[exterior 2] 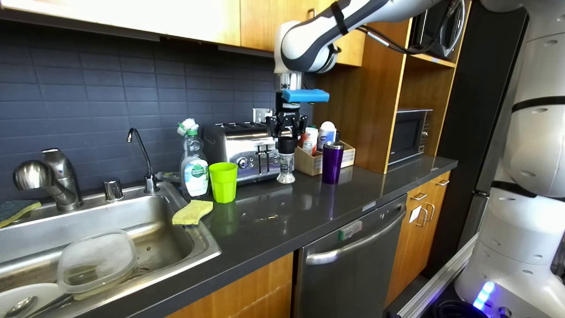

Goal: Put the container with a black lid in the wooden seasoning rack on the right

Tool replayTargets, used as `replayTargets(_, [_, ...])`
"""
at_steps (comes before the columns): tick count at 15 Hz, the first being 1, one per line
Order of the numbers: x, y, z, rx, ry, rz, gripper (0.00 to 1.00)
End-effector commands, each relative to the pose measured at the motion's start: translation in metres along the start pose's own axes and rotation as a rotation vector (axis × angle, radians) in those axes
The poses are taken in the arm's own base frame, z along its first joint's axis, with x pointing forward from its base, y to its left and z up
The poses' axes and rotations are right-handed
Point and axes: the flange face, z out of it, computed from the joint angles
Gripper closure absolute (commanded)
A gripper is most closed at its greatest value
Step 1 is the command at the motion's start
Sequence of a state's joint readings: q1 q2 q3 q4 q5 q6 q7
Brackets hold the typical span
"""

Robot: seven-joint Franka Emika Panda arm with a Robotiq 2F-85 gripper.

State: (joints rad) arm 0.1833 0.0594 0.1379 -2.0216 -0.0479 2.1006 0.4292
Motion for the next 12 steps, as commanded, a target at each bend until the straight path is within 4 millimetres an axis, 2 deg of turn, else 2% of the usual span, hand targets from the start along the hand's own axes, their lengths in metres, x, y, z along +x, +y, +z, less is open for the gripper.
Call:
replayTargets(1, [-0.025,0.018,-0.021,-0.004,0.027,0.027,0.61])
replayTargets(6, [-0.046,0.036,-0.039,-0.021,0.057,0.044,0.61])
replayTargets(12, [-0.074,0.061,-0.048,-0.034,0.071,0.074,0.61])
